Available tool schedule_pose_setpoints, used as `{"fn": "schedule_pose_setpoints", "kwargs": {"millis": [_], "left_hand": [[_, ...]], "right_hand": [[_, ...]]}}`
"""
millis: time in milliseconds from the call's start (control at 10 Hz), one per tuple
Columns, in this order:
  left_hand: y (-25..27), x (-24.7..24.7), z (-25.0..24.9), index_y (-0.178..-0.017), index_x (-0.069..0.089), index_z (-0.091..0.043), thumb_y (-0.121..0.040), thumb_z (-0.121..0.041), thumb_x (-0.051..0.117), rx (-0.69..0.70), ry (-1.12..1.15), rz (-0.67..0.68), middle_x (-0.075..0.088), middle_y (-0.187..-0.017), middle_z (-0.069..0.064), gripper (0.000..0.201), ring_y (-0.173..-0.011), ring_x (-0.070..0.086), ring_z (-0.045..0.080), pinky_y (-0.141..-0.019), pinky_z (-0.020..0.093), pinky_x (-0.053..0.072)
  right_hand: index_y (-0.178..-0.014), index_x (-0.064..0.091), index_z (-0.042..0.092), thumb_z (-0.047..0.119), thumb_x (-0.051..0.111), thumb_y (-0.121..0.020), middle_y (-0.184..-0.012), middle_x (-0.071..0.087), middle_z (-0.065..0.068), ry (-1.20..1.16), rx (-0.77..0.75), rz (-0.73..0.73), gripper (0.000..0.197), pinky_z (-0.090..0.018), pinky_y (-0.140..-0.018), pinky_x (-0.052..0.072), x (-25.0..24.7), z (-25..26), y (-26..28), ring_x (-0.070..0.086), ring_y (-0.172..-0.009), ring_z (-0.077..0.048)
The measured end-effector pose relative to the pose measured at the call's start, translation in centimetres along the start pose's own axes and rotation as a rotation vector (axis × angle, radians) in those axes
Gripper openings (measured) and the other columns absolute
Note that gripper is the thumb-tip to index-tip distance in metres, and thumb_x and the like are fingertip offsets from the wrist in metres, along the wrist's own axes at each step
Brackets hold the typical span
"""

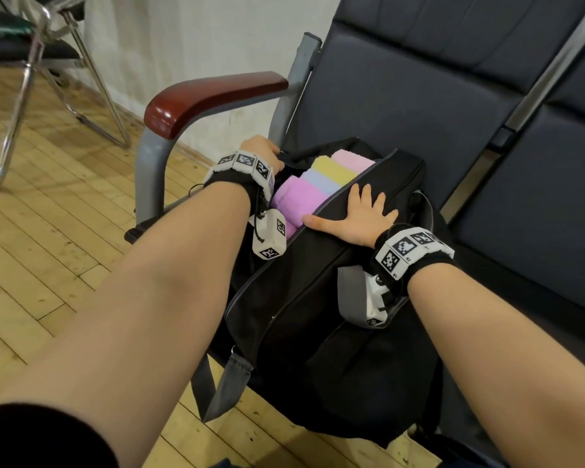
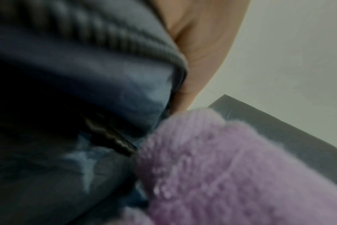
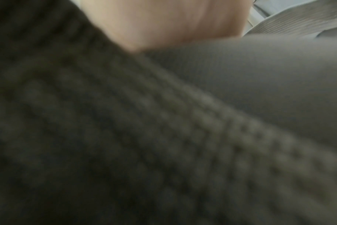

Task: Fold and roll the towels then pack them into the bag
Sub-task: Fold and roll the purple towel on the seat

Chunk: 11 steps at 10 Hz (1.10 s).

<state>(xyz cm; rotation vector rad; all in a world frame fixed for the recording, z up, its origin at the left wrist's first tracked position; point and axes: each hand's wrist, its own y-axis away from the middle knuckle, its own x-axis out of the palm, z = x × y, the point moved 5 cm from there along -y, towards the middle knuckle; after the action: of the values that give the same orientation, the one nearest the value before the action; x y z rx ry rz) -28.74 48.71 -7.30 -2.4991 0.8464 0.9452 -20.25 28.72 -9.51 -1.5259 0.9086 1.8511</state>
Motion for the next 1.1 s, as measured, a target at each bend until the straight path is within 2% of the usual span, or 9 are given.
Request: {"fn": "schedule_pose_setpoints", "kwargs": {"millis": [100,200,300,400,500,600,900,1000,1100], "left_hand": [[-0.3,0.4,-0.3,-0.070,0.058,-0.019,-0.085,-0.012,0.065,-0.012,-0.091,0.052,0.059,-0.084,0.007,0.018,-0.086,0.056,0.021,-0.082,0.027,0.044],[-0.5,1.1,-0.8,-0.107,0.069,-0.008,-0.087,-0.012,0.065,0.045,-0.158,0.097,0.067,-0.110,0.009,0.020,-0.098,0.063,0.026,-0.091,0.033,0.047],[-0.8,1.3,-0.9,-0.107,0.071,-0.008,-0.088,-0.011,0.062,0.038,-0.175,0.022,0.070,-0.109,0.014,0.021,-0.099,0.065,0.030,-0.085,0.035,0.050],[-1.3,1.0,-0.6,-0.104,0.072,-0.004,-0.085,-0.021,0.068,0.030,-0.073,-0.018,0.070,-0.105,0.016,0.026,-0.100,0.065,0.032,-0.083,0.033,0.050],[-2.2,-0.5,0.7,-0.102,0.072,-0.001,-0.083,-0.018,0.066,-0.031,0.149,-0.089,0.068,-0.093,0.015,0.025,-0.091,0.065,0.030,-0.081,0.032,0.052],[-2.7,-1.3,1.7,-0.100,0.072,-0.003,-0.084,-0.012,0.065,-0.080,0.316,-0.175,0.060,-0.083,0.009,0.020,-0.078,0.057,0.021,-0.061,0.019,0.043],[-2.6,-3.6,0.5,-0.089,0.072,-0.006,-0.082,-0.016,0.065,-0.085,0.486,-0.290,0.059,-0.077,0.003,0.014,-0.073,0.053,0.016,-0.059,0.019,0.037],[-2.7,-4.2,-0.1,-0.077,0.063,-0.012,-0.083,-0.017,0.065,-0.078,0.520,-0.312,0.056,-0.071,0.002,0.007,-0.072,0.051,0.017,-0.048,0.016,0.035],[-2.4,-4.5,-2.0,-0.067,0.058,-0.015,-0.081,-0.017,0.066,-0.011,0.511,-0.286,0.057,-0.069,0.000,0.016,-0.072,0.053,0.017,-0.057,0.018,0.039]], "right_hand": [[-0.153,-0.006,0.016,0.096,0.046,-0.051,-0.161,-0.012,-0.008,-0.001,-0.001,-0.005,0.140,-0.064,-0.114,-0.003,0.0,-0.1,0.0,-0.013,-0.146,-0.036],[-0.153,-0.005,0.017,0.097,0.045,-0.049,-0.161,-0.011,-0.008,0.009,0.001,-0.013,0.141,-0.064,-0.113,-0.002,0.1,-0.1,-0.1,-0.012,-0.146,-0.036],[-0.153,-0.005,0.016,0.097,0.045,-0.049,-0.161,-0.010,-0.008,0.010,0.005,-0.015,0.141,-0.064,-0.113,-0.001,0.1,0.0,-0.1,-0.011,-0.147,-0.036],[-0.153,-0.006,0.016,0.096,0.045,-0.051,-0.161,-0.011,-0.008,0.012,0.001,-0.007,0.140,-0.064,-0.113,-0.002,0.0,0.0,0.0,-0.011,-0.146,-0.036],[-0.153,-0.006,0.015,0.096,0.045,-0.052,-0.161,-0.012,-0.008,0.010,0.001,-0.001,0.139,-0.064,-0.114,-0.002,-0.1,0.0,0.0,-0.012,-0.146,-0.036],[-0.153,-0.007,0.015,0.095,0.046,-0.052,-0.161,-0.012,-0.009,0.013,0.003,0.002,0.139,-0.064,-0.114,-0.002,-0.1,0.1,0.0,-0.012,-0.146,-0.036],[-0.153,-0.006,0.016,0.097,0.046,-0.049,-0.161,-0.012,-0.009,-0.001,0.008,-0.001,0.142,-0.063,-0.114,-0.002,-0.1,0.0,0.1,-0.012,-0.146,-0.036],[-0.153,-0.006,0.016,0.098,0.044,-0.048,-0.161,-0.012,-0.009,-0.001,0.001,0.000,0.143,-0.063,-0.114,-0.003,-0.1,0.0,0.1,-0.012,-0.146,-0.036],[-0.153,-0.005,0.017,0.100,0.041,-0.043,-0.161,-0.012,-0.009,-0.001,0.000,-0.003,0.146,-0.063,-0.114,-0.002,0.0,0.0,-0.1,-0.012,-0.146,-0.036]]}}
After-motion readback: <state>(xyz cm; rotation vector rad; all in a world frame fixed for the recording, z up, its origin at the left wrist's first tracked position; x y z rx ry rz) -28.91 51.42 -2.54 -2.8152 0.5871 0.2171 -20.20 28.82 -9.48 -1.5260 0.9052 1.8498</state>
